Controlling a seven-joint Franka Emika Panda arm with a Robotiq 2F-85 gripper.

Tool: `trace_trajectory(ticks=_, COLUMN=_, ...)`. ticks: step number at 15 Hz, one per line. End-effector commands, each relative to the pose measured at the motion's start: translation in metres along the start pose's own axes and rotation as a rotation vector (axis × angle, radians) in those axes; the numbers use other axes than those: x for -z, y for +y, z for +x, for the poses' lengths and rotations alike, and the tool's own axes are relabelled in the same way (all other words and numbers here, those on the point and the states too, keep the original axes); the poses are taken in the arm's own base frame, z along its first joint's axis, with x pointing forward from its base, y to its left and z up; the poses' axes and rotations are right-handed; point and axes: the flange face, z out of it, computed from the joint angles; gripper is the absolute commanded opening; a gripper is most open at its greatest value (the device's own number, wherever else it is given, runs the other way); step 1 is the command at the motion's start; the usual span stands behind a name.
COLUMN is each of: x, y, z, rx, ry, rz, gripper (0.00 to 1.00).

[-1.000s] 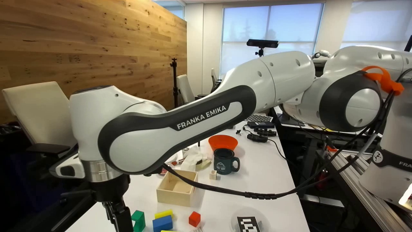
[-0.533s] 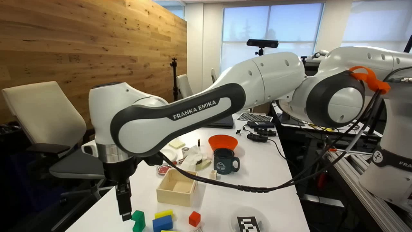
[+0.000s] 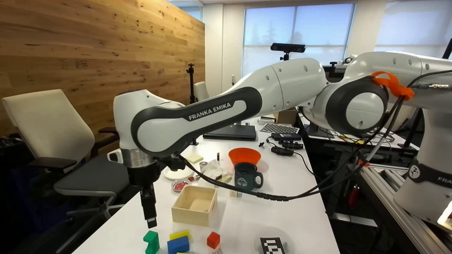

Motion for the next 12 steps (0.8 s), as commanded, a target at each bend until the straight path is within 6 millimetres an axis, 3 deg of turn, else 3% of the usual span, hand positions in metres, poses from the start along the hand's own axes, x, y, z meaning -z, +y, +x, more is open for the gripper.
trace_trajectory(ticks=1, x=-0.007, y=-0.031, z=0.005, rx=0.029, ry=-0.042, rz=0.074, gripper=1.0)
trace_trajectory(ticks=3, x=-0.007, y=-0.045, z=0.01, rx=0.015, ry=-0.038, rz=0.104, gripper=1.0)
trace_trajectory(ticks=4, x=-0.011, y=-0.036, z=0.007, rx=0.033, ry=-0.046, rz=0.052, gripper=1.0)
trace_trajectory(ticks=6, x=-0.011, y=-0.042, z=0.01, rx=0.04, ry=-0.049, rz=0.047, gripper=1.0)
trace_trajectory(ticks=12, x=-0.013, y=-0.035, z=0.008, rx=0.038, ry=-0.046, rz=0.031, gripper=1.0)
